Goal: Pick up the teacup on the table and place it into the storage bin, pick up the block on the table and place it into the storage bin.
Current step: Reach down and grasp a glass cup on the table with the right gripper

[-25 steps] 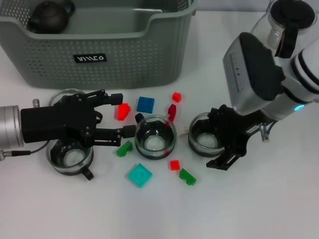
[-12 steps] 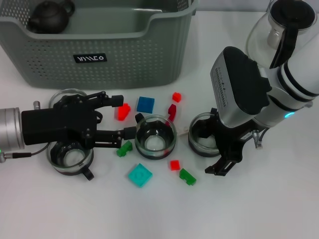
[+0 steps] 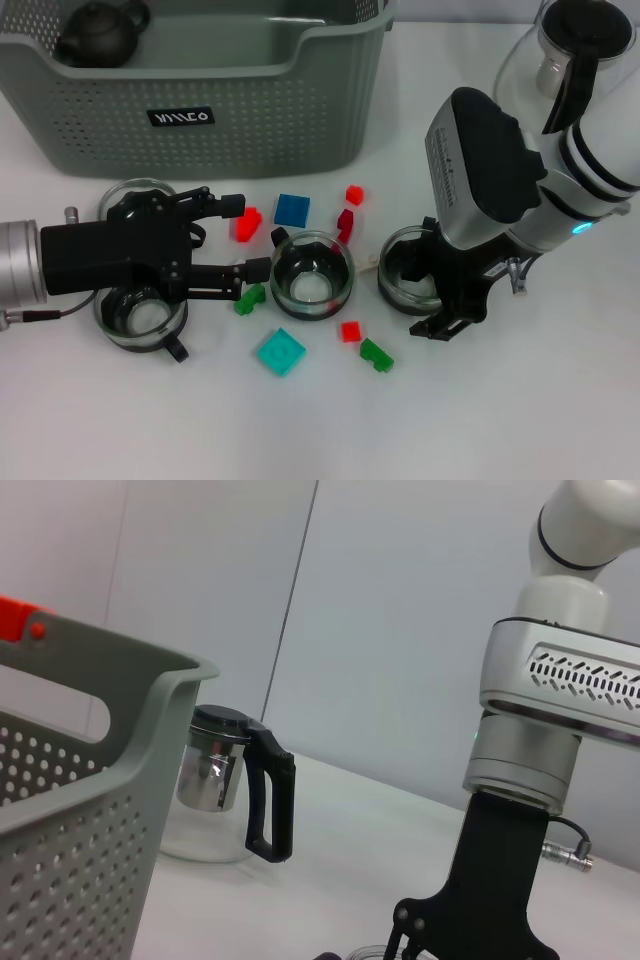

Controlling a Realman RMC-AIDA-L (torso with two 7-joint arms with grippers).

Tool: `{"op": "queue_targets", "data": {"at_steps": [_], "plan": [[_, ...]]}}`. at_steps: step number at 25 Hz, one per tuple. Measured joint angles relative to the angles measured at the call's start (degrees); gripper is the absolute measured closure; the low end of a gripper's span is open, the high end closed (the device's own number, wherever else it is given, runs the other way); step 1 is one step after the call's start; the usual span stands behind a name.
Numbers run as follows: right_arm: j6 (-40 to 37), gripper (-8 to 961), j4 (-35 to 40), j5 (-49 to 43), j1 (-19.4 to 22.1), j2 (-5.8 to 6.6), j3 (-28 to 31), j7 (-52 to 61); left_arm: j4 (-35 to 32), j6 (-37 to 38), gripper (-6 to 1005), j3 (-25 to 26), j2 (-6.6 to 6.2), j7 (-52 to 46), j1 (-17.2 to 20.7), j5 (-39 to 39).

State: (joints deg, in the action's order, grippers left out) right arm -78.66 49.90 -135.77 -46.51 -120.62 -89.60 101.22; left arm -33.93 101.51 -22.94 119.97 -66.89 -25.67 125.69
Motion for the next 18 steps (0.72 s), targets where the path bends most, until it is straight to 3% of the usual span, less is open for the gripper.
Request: {"op": "queue_targets", "data": {"at_steps": [4,18], "plan": [[-0.23,186,0.35,0.16,0.27,0.02,0.24,0.21,0.0,0.0,66,0.0,0.0,0.0,0.13,0.0],[-1.89,790,0.76,0.33,0.03,0.09,2.2,2.56,0.0,0.01,67,0.0,0.0,0.09,0.92,0.02]]}}
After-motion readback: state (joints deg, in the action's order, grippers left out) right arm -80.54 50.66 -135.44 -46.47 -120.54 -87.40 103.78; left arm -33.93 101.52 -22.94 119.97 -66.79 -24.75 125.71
